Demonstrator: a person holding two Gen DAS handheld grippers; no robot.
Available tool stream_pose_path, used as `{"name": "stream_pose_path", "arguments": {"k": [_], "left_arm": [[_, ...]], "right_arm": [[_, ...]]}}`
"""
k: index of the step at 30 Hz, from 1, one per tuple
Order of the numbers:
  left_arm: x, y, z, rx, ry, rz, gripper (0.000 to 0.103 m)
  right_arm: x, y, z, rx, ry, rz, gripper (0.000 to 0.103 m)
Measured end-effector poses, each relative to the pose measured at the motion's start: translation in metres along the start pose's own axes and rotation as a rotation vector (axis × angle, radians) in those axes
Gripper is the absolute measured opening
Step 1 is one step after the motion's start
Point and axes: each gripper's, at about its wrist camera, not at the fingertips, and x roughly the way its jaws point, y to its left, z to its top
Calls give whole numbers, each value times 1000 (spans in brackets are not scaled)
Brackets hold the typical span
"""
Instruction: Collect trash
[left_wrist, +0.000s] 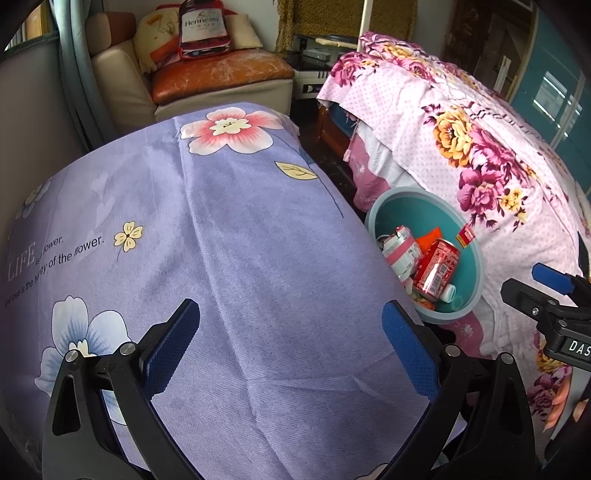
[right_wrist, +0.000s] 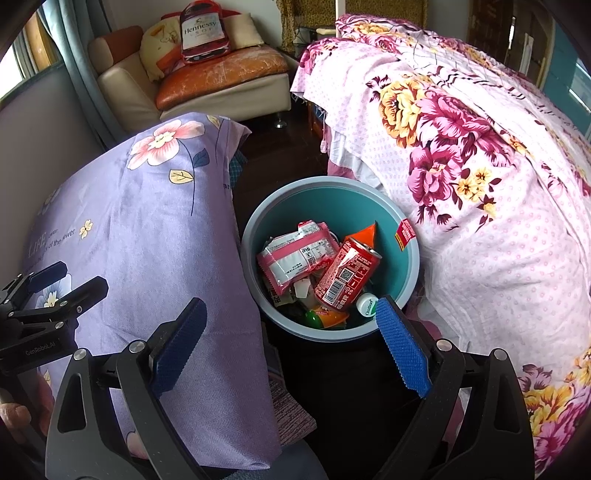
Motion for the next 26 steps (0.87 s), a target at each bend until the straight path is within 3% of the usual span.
{"name": "stream_pose_path", "arguments": {"k": [26], "left_arm": [[-3,5,-8,-18,2,-15,99]], "right_arm": [[-2,8,-1,-21,-3,-21,89]]}}
